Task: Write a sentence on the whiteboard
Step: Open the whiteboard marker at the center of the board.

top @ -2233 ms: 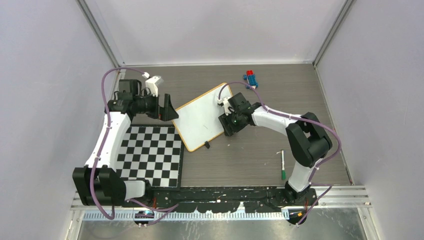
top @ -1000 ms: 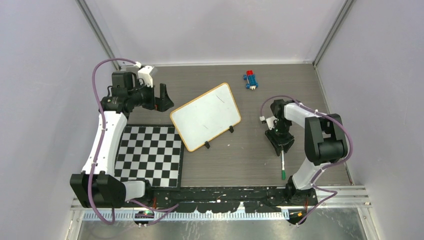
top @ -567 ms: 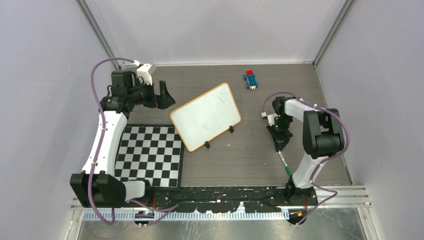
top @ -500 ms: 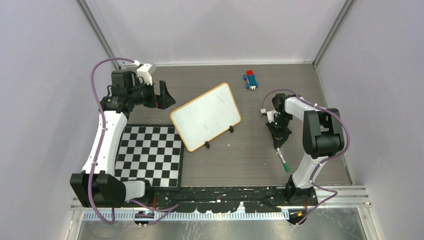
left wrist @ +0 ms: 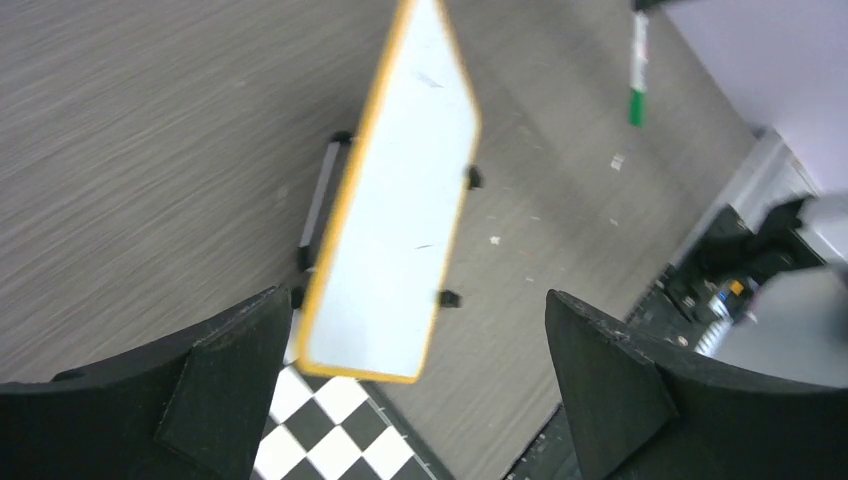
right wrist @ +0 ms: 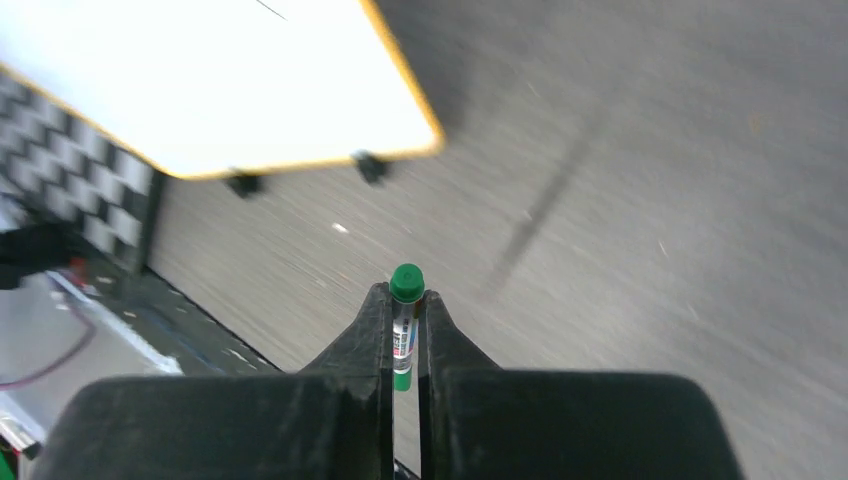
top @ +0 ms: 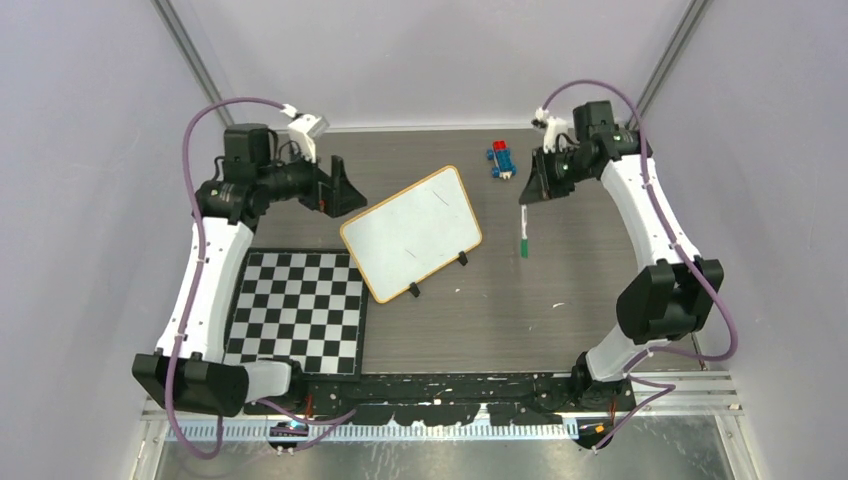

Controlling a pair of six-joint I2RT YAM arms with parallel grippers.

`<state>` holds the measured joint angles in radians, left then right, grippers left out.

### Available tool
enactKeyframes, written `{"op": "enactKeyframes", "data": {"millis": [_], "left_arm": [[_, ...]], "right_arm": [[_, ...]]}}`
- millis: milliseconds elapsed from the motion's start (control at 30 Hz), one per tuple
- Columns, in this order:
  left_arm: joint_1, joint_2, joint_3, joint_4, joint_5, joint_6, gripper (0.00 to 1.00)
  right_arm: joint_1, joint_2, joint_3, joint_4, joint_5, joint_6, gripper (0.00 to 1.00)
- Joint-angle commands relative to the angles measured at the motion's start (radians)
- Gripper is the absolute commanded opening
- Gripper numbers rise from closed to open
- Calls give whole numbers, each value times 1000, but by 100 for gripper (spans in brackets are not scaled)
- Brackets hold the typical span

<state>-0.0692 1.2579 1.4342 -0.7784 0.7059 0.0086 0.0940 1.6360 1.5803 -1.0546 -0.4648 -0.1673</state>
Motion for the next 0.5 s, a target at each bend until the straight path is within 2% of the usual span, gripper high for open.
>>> {"op": "enactKeyframes", "data": {"millis": [0, 100, 300, 467], "left_arm": [[-164, 26, 96, -78, 41, 45, 100], [-288, 58, 124, -47, 5, 22, 99], [-445, 117, 104, 115, -93, -97, 97], [-514, 162, 102, 190, -54, -162, 95]], "right_arm": [[29, -47, 149, 33, -273, 177, 0], [53, -90, 140, 218, -333, 363, 0], [105, -147, 92, 531, -360, 682, 0], [151, -185, 30, 636, -324, 785, 0]]}}
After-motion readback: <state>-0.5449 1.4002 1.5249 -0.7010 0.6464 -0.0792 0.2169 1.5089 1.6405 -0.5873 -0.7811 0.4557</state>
